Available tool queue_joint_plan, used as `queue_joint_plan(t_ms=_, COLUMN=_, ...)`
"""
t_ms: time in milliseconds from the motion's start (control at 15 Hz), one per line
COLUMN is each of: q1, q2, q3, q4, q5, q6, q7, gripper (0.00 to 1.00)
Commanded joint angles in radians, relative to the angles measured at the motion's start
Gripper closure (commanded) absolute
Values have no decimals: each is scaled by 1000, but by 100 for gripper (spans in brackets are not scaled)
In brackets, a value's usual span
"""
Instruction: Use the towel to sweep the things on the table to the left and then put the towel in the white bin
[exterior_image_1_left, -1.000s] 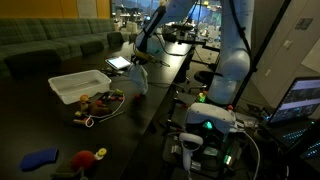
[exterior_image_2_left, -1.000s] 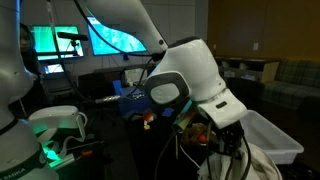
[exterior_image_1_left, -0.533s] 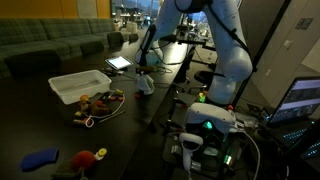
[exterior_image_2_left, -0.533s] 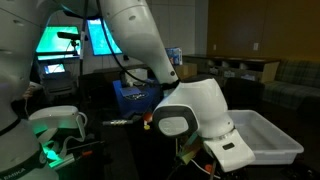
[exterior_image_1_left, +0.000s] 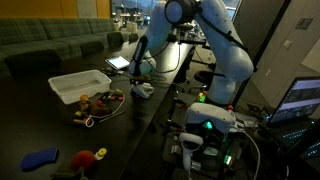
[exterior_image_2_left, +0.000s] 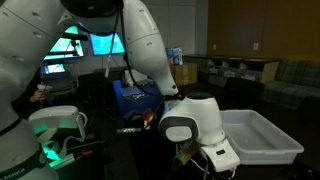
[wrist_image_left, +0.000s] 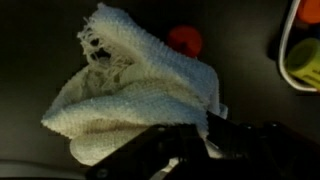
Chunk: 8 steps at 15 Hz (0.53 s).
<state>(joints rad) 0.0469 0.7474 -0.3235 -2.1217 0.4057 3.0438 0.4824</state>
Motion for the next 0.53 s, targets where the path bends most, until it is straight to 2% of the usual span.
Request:
queue_joint_plan(t_ms=0, q1=-25, q2=27, q3=78, q4=62, q5=-3, q6=-63, q7=23, gripper=91)
queue_joint_plan(t_ms=200, q1=-32, q2=43, q3=141, q4=106, q5=5, q6=-114, q7=41, gripper=91)
queue_joint_plan(t_ms=467, q1=-41, q2=68, q3=183, q4=191, q5=13, q6=-165, q7=71, gripper=91)
